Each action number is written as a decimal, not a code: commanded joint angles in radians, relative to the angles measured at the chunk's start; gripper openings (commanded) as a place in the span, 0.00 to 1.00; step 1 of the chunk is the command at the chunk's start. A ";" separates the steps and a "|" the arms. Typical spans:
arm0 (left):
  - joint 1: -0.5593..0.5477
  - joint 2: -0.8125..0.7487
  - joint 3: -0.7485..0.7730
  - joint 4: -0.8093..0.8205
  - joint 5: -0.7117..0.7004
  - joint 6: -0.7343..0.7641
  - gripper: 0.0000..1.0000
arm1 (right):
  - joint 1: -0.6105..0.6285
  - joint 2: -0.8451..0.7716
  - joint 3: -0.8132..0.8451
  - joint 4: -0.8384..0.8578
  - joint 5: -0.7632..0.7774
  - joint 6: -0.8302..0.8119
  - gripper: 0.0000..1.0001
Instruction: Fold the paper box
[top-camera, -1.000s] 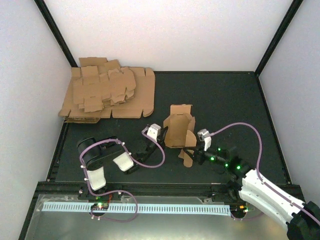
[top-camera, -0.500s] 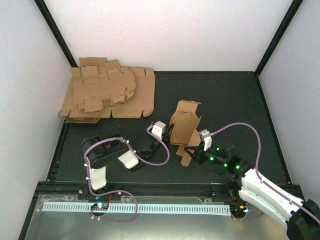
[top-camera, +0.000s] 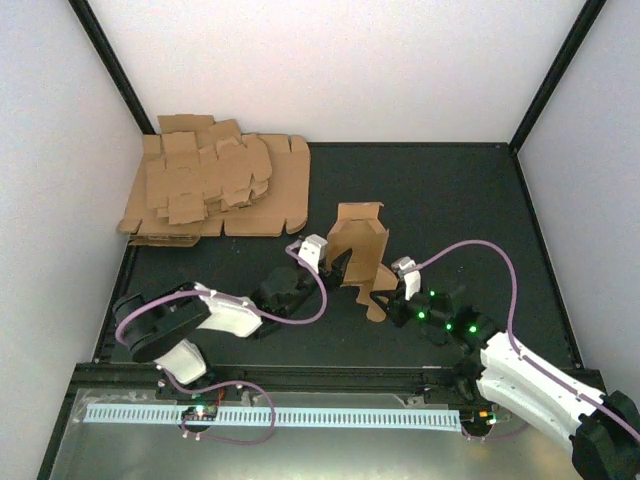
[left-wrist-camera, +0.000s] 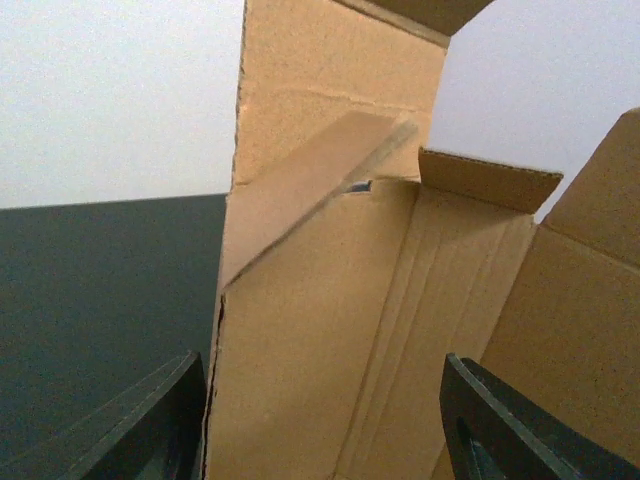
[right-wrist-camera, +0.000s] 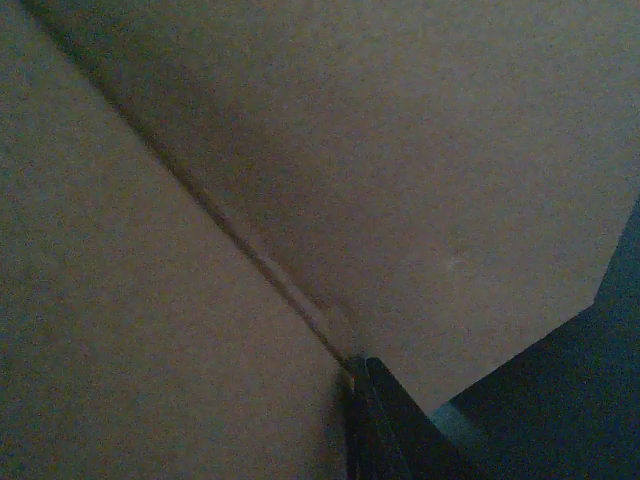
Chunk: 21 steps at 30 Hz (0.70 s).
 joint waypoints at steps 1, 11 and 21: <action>0.033 -0.078 0.042 -0.272 0.039 -0.032 0.68 | 0.006 0.007 0.026 -0.006 0.010 -0.031 0.19; 0.173 -0.212 0.078 -0.551 0.199 0.023 0.69 | 0.006 0.040 0.045 -0.009 0.028 -0.045 0.18; 0.289 -0.302 0.103 -0.717 0.389 0.125 0.80 | 0.005 0.064 0.048 0.002 0.007 -0.048 0.18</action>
